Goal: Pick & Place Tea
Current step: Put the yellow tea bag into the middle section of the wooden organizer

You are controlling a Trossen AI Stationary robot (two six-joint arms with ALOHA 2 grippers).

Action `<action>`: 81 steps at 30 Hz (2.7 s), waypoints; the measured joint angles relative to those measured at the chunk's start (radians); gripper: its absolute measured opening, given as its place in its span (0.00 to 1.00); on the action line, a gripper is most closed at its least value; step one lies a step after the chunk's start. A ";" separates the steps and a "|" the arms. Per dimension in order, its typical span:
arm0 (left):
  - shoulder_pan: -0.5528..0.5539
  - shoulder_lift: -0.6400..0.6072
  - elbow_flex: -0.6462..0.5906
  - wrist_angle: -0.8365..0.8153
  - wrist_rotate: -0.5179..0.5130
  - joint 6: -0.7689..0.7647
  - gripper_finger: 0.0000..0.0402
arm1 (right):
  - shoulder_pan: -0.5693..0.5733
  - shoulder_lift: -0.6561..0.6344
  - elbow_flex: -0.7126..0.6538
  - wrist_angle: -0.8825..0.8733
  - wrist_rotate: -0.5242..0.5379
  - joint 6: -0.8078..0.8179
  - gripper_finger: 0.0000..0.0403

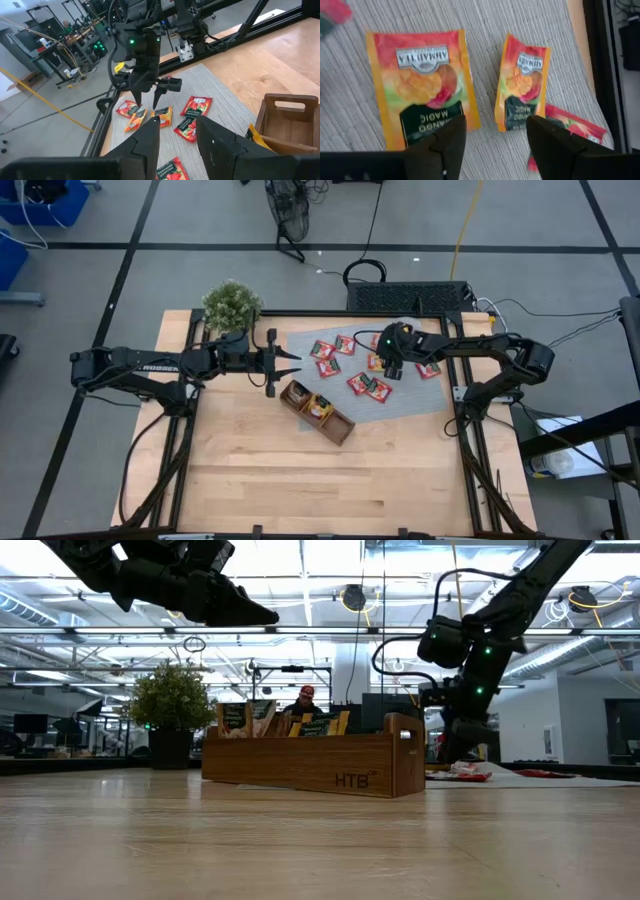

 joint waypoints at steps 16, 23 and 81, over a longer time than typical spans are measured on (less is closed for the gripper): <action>0.000 0.000 0.000 0.000 0.000 0.000 0.33 | -0.066 0.084 -0.009 0.085 -0.023 -0.017 0.46; 0.000 0.000 0.000 0.000 0.000 0.000 0.33 | -0.068 0.087 -0.011 0.101 0.017 -0.017 0.36; 0.008 0.001 0.000 0.128 -0.153 -0.676 0.33 | 0.796 0.235 -0.009 1.127 0.721 -1.286 0.00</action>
